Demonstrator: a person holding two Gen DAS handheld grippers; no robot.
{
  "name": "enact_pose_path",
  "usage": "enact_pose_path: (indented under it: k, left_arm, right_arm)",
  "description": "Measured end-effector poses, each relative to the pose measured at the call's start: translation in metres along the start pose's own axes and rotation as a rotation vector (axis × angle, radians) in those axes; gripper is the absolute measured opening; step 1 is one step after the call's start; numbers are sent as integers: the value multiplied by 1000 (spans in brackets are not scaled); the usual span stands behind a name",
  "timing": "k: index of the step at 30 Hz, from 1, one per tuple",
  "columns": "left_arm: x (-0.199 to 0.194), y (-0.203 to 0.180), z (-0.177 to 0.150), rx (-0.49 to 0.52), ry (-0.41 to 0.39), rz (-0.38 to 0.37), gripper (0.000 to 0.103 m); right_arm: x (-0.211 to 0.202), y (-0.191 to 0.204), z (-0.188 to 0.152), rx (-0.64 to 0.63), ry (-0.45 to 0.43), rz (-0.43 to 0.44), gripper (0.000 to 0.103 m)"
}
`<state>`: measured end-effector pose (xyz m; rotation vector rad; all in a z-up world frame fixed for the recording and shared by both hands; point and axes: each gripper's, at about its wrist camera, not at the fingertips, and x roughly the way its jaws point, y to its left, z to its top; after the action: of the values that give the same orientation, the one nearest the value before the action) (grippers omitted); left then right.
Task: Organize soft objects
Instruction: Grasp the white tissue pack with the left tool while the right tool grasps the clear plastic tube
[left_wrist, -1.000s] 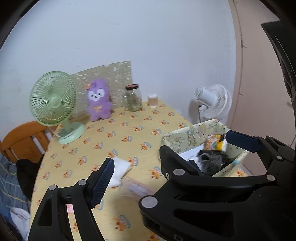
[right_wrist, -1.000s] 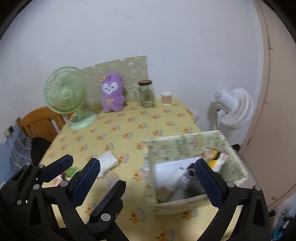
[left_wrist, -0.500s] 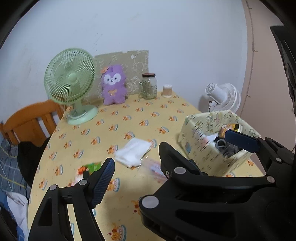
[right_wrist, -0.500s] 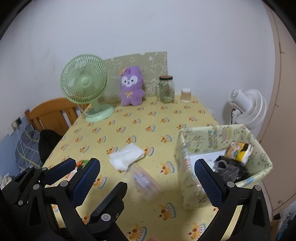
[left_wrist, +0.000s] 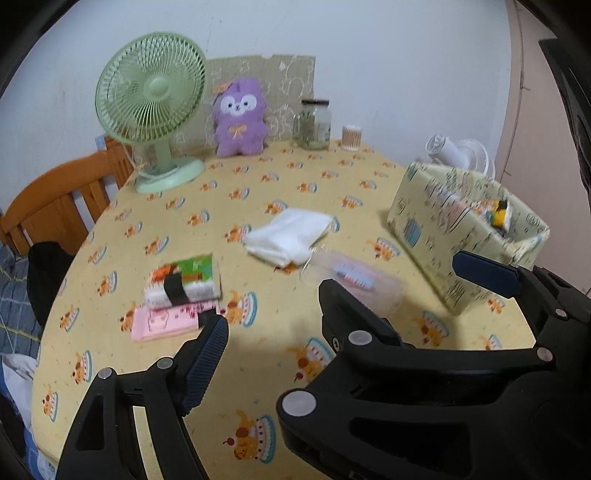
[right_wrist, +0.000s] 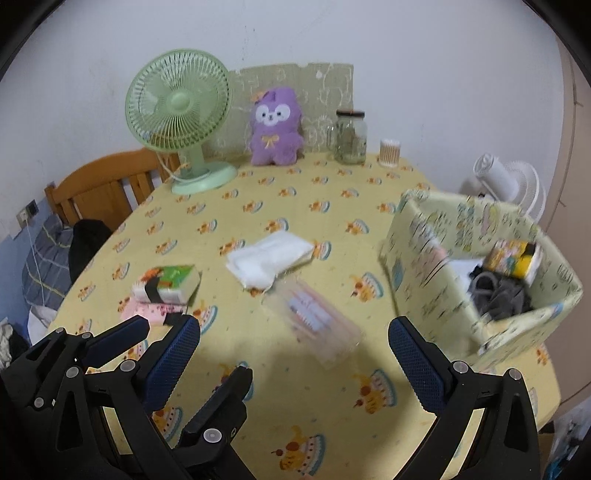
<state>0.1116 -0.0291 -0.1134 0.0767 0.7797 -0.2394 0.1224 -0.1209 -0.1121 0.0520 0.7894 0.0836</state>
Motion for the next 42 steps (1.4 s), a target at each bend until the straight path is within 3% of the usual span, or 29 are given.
enact_pose_path:
  k: [16, 20, 33, 42]
  left_arm:
    - [43, 19, -16, -71, 104, 35, 81]
    - [45, 21, -11, -81, 87, 52, 81]
    - [61, 21, 16, -88, 83, 45, 81]
    - [88, 21, 23, -96, 160, 75, 81]
  right_arm:
    - [59, 8, -22, 26, 154, 23, 103]
    - [62, 5, -16, 23, 135, -29, 103]
    - [69, 3, 15, -69, 76, -64, 103]
    - [112, -12, 17, 27, 234, -1, 103]
